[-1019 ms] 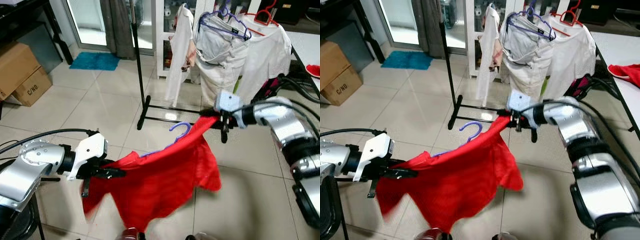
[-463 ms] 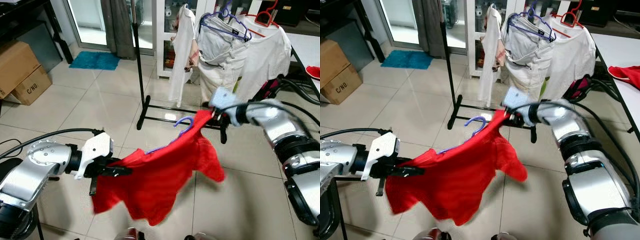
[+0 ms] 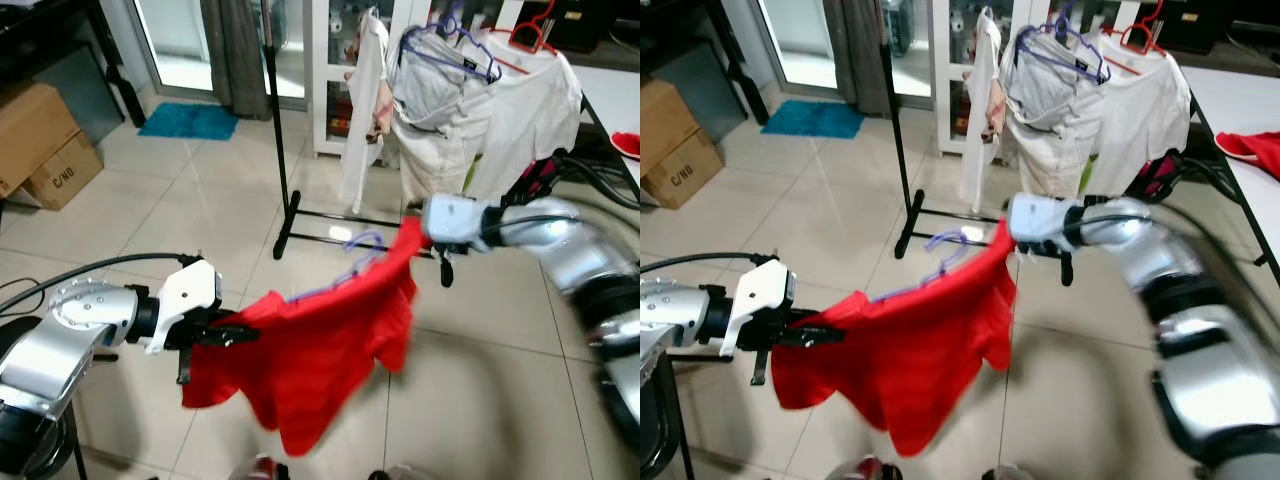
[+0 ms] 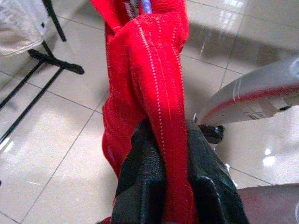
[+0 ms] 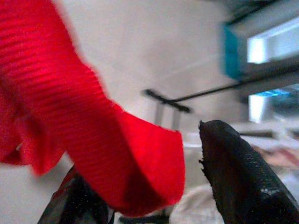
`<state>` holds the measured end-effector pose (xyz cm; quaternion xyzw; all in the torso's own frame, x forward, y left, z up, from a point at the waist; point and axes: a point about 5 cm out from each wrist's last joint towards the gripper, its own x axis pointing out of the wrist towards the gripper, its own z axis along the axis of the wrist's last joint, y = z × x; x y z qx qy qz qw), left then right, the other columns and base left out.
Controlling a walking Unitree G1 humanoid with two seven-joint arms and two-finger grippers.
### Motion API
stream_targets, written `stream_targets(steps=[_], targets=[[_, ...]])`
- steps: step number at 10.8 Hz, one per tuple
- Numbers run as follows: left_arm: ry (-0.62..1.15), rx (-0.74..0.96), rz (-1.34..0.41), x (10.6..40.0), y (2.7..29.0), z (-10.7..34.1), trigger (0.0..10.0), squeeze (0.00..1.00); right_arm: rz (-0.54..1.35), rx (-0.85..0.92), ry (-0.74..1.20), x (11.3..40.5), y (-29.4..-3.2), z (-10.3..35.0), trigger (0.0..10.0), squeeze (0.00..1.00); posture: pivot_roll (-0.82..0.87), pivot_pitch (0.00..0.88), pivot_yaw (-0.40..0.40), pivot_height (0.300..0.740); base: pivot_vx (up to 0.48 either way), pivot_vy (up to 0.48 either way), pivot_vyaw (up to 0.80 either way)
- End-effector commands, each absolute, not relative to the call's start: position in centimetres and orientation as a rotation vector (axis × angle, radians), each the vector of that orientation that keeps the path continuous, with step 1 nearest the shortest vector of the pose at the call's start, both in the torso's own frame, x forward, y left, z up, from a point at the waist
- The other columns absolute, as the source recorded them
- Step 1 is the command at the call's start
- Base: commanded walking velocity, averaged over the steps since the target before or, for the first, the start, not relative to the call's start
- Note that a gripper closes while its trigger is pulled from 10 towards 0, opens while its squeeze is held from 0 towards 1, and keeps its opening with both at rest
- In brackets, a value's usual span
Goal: Hang hanger
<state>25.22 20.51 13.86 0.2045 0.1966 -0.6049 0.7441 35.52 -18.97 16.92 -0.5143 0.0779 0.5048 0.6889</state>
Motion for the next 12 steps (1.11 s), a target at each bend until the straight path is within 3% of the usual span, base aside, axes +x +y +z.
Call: stream_targets(steps=[1,4,7,10,12], targets=[[0.445,0.473,-1.358,25.1,20.4,14.1,0.0,0.0,1.234,-1.177,0.287,34.7,-19.6,16.1,10.0,0.0,-0.02,0.023,0.006,0.74,0.0,0.0,0.0],[0.45,0.462,-1.389,24.7,20.3,14.2,0.0,0.0,1.34,-1.04,0.558,33.5,-21.9,15.7,10.0,0.0,-0.01,0.017,0.001,0.74,0.0,0.0,0.0],[0.387,0.361,-1.431,24.5,19.7,15.1,0.0,0.0,1.393,-0.546,0.578,33.3,-22.6,16.4,10.0,0.0,-0.01,0.023,-0.006,0.74,0.0,0.0,0.0],[0.367,0.336,-1.273,25.5,21.5,15.3,0.0,0.0,1.136,-0.57,0.437,34.1,-24.2,17.4,10.0,0.0,-0.01,0.035,-0.005,0.74,0.0,0.0,0.0],[0.356,0.309,-1.254,25.6,21.7,15.6,0.0,0.0,1.084,-0.543,0.377,33.6,-25.4,17.9,10.0,0.0,-0.01,0.037,-0.001,0.74,0.0,0.0,0.0]])
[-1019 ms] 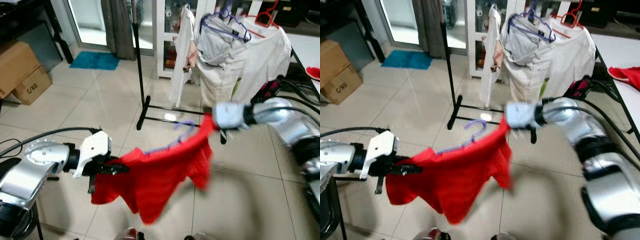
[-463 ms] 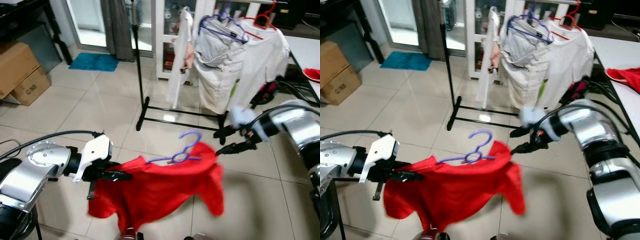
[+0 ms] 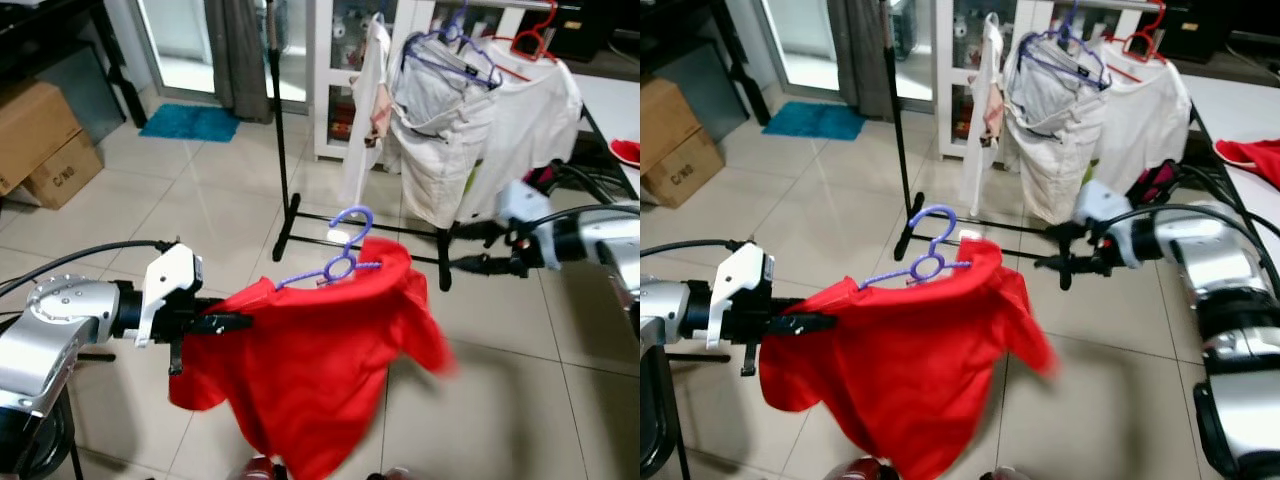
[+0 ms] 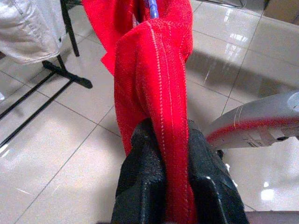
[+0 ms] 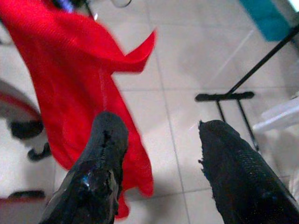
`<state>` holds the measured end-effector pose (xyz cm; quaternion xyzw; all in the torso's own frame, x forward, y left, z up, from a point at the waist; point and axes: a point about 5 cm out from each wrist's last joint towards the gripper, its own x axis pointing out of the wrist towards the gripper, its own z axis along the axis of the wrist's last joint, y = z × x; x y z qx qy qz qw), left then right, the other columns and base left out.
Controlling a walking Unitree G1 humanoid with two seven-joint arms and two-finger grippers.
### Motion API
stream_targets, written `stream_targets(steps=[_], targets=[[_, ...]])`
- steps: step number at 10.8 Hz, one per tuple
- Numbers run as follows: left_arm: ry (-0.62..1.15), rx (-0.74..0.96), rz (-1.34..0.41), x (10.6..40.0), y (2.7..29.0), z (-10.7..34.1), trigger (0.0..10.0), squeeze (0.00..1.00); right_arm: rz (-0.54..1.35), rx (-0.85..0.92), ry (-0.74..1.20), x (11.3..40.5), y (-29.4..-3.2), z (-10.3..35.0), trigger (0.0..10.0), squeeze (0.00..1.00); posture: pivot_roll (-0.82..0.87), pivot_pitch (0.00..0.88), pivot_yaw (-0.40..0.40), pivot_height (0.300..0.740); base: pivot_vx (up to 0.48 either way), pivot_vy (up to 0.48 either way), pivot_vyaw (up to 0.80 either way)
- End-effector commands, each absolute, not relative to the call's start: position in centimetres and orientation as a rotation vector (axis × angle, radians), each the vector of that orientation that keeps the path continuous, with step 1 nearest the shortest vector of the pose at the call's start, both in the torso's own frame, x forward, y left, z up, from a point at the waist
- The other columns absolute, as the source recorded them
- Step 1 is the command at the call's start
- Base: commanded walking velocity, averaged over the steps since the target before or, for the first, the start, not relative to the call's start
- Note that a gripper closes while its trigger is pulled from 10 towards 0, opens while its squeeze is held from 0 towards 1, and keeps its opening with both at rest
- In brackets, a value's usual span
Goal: Hang hanger
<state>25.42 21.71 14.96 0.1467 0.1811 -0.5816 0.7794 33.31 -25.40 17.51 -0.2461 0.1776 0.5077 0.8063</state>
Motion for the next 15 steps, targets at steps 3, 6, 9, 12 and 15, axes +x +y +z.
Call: stream_targets(steps=[3,6,9,12,15], targets=[[0.348,0.324,-1.237,26.0,21.5,15.6,0.0,0.0,1.097,-0.365,0.159,31.8,-22.9,18.6,10.0,0.0,-0.02,0.037,0.013,0.74,0.0,0.0,0.0],[0.324,0.345,-1.306,26.1,20.0,15.7,0.0,0.0,1.143,-0.216,0.13,31.4,-19.0,17.9,10.0,0.0,-0.01,0.037,0.019,0.74,0.0,0.0,0.0],[0.274,0.341,-1.342,26.3,19.0,16.2,0.0,0.0,1.315,-0.179,0.225,29.9,-16.3,16.5,10.0,0.0,-0.02,0.031,0.013,0.74,0.0,0.0,0.0],[0.273,0.343,-1.375,26.3,18.7,16.3,0.0,0.0,1.399,-0.17,0.25,30.0,-15.1,16.8,6.2,0.0,-0.02,0.025,0.014,0.74,0.0,0.0,0.0],[0.284,0.353,-1.374,26.4,18.9,16.2,0.0,0.0,1.476,-0.172,0.285,29.8,-15.1,17.1,0.0,0.0,-0.02,0.023,0.014,0.74,0.0,0.0,0.0]])
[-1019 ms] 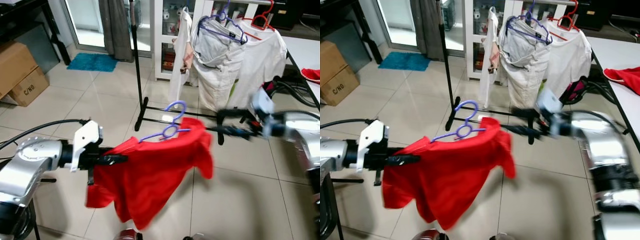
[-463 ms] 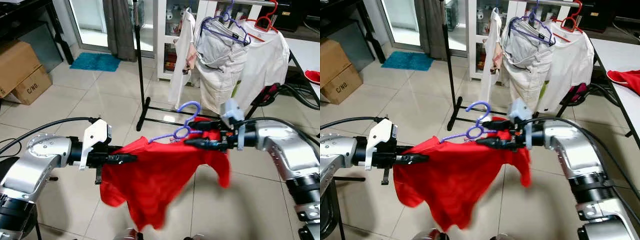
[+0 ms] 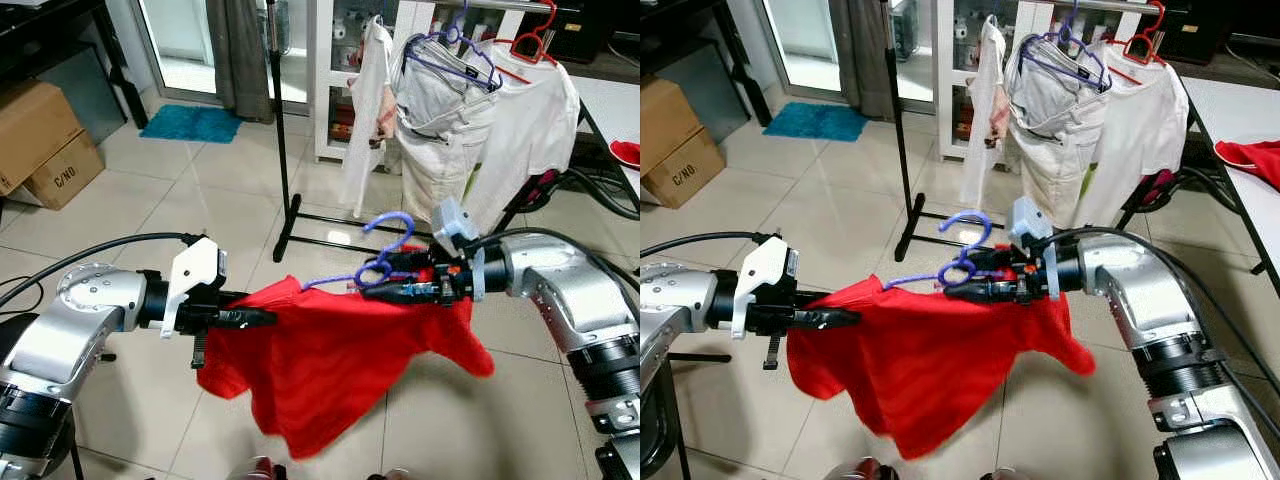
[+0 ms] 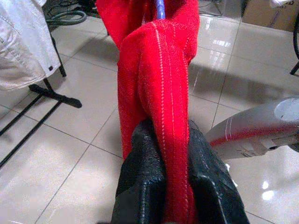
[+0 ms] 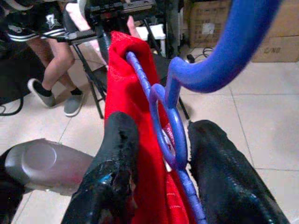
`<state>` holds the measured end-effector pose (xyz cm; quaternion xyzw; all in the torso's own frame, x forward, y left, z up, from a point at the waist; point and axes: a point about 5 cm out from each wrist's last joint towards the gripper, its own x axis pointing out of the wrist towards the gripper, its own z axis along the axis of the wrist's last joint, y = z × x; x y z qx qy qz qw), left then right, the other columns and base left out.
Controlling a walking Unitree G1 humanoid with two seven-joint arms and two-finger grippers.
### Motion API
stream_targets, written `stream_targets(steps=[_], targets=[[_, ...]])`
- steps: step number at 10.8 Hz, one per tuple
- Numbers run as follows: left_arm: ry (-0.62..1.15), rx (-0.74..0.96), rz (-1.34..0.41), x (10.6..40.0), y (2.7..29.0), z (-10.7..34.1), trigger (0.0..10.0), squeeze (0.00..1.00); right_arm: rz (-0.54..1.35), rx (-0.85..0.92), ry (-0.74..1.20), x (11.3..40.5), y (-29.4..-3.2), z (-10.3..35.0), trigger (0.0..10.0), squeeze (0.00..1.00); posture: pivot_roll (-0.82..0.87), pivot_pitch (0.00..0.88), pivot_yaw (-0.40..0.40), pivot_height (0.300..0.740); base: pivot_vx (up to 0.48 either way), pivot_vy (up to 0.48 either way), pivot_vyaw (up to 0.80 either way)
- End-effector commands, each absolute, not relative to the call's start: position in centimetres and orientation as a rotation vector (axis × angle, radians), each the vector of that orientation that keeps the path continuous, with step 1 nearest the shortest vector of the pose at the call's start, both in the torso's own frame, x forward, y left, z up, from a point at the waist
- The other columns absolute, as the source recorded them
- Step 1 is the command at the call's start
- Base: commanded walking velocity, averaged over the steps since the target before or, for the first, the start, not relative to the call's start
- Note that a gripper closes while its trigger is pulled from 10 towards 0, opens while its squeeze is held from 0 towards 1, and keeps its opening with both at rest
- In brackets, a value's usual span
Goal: Hang hanger
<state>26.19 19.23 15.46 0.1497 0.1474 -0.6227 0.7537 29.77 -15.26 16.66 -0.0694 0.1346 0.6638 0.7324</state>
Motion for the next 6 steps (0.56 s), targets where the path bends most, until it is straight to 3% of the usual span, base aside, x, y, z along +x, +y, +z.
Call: stream_targets(steps=[1,6], targets=[[0.285,0.356,-1.363,26.6,19.2,16.2,0.0,0.0,1.495,-0.168,0.303,29.8,-15.1,17.2,0.0,0.0,-0.02,0.022,0.012,0.74,0.0,0.0,0.0],[0.244,0.358,-1.272,27.5,20.3,17.0,0.0,0.0,1.491,-0.158,0.309,29.8,-15.2,17.2,0.0,0.0,-0.01,0.012,0.008,0.74,0.0,0.0,0.0]])
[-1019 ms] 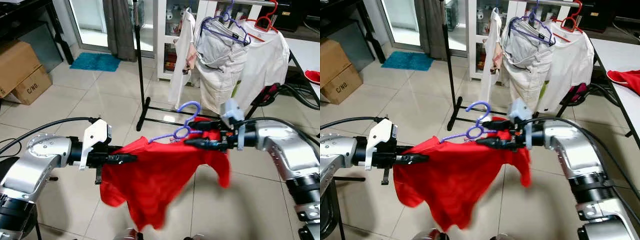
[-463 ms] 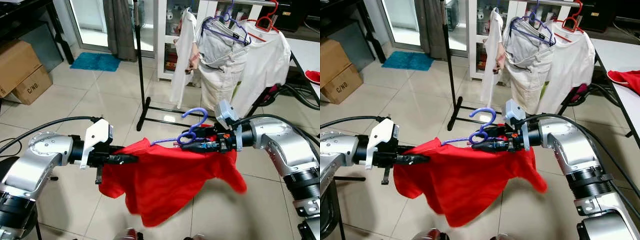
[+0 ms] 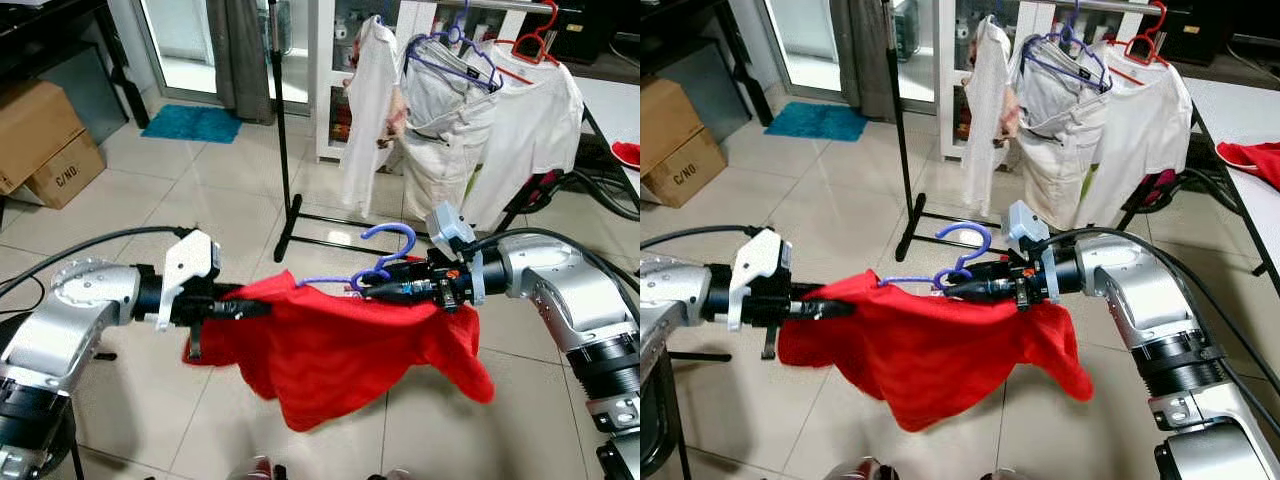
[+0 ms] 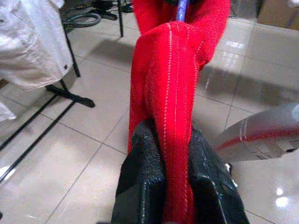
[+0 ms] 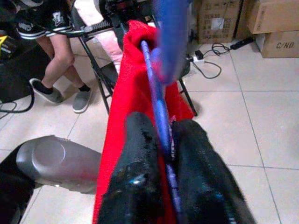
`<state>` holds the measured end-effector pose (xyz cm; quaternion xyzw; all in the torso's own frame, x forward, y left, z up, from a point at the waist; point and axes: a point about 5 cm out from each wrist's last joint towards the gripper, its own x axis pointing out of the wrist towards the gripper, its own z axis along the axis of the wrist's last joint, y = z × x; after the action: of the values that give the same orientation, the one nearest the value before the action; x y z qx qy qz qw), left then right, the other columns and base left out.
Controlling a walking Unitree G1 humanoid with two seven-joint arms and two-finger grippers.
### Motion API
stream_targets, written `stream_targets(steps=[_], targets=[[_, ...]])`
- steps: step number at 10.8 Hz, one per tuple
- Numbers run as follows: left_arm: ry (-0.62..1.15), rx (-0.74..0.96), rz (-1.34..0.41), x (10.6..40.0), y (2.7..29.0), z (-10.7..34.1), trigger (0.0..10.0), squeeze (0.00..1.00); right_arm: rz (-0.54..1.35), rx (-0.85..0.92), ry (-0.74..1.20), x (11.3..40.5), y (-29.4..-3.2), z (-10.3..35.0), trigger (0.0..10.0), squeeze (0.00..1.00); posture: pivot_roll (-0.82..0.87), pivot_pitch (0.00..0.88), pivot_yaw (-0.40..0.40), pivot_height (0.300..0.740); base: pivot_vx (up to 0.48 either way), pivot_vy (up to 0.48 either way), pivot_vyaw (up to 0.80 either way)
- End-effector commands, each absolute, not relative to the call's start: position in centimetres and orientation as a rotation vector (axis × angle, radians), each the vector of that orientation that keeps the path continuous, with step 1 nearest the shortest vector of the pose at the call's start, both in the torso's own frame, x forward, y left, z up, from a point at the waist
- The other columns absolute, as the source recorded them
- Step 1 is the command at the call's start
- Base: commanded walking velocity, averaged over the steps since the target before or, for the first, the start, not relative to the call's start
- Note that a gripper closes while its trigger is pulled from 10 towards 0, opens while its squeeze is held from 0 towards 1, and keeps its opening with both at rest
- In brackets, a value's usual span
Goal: Hang hanger
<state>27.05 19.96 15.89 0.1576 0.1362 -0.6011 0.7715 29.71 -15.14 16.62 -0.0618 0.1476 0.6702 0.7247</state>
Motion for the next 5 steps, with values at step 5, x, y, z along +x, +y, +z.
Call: stream_targets(steps=[5], targets=[[0.197,0.347,-1.232,28.2,20.7,17.4,0.6,0.0,1.445,-0.094,0.238,30.2,-14.5,18.1,0.0,0.0,-0.03,0.0,0.05,0.74,0.0,0.0,0.0]])
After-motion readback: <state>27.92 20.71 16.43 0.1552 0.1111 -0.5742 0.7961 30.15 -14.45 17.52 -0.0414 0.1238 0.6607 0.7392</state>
